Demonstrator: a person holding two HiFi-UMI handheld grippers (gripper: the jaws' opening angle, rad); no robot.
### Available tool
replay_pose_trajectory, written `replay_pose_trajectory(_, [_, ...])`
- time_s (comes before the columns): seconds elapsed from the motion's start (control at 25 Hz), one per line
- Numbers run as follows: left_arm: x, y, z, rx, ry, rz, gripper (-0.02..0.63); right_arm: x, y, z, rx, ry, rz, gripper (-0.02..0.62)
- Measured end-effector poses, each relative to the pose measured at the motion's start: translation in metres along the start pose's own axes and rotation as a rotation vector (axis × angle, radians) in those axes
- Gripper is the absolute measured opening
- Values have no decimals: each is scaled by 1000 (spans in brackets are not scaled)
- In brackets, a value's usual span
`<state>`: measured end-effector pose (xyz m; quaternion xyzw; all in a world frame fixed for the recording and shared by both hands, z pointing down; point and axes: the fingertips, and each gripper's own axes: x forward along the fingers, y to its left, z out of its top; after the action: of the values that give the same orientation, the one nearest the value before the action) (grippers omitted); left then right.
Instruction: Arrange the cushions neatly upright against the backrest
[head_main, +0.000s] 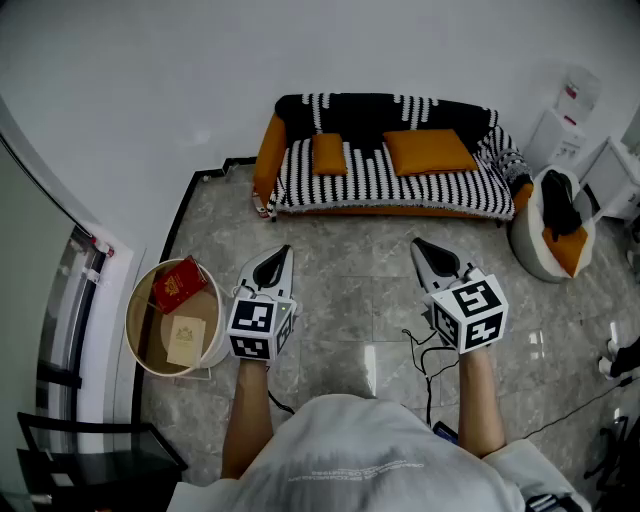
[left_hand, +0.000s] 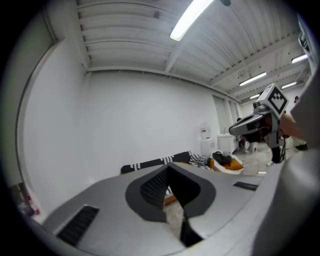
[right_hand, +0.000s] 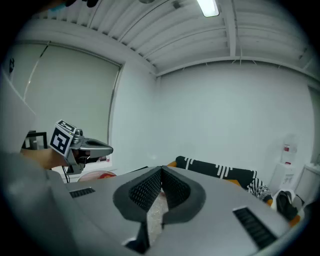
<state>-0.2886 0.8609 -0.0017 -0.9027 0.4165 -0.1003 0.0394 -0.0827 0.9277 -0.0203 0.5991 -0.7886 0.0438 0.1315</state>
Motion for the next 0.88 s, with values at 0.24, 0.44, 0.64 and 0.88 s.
replay_pose_trajectory(0.24, [8,-38,-1,-48,-25,-109,8,-8,-13,-7,-14,-4,-22,3])
replay_pose_trajectory(0.44, [10,-59,-1,-246,-66,-235,11,-13,-20,-16,-21,-4,-27,3])
replay_pose_trajectory(0.64, [14,-75,-16,-101,8,-169,15,-21,-26,-26,-31,5,-4,3])
replay_pose_trajectory(0.88, [18,-88,-14,-52,28,-116,17,-31,-48,-39,-20,9,15,3])
